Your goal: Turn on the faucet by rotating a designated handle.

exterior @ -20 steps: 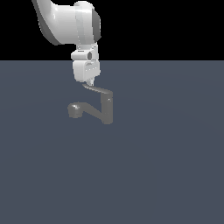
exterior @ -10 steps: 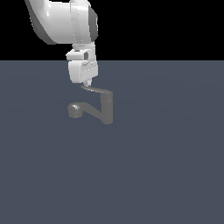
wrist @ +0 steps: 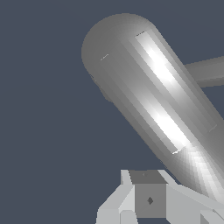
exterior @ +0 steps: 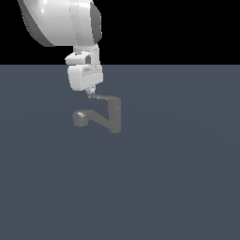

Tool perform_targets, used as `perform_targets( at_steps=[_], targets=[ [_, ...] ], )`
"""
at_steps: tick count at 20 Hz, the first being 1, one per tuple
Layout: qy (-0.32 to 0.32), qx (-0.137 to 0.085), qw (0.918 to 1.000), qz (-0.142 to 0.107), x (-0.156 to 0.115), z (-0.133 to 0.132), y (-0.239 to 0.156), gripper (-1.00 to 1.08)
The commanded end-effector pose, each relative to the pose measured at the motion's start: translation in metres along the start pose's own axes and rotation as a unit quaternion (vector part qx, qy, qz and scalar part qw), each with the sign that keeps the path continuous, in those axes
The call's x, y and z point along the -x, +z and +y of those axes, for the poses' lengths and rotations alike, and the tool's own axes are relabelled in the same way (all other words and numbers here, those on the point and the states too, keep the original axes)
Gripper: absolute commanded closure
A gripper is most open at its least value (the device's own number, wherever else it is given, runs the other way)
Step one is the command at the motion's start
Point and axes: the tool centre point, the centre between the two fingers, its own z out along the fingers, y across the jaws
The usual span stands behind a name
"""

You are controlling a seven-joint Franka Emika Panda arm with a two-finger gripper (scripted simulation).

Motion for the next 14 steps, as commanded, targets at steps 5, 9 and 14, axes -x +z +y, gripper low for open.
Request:
perform_targets(
  at_steps=[5, 9, 14],
  targets=[
    [0.0, 0.0, 1.0, 0.001, -0.005, 0.009, 0.0, 1.08],
    [-0.001, 0.0, 1.0, 0.0, -0.011, 0.019, 0.0, 1.08],
    [-0.002, 0.001, 1.0, 0.0, -0.017, 0.031, 0.0, 1.08]
  ],
)
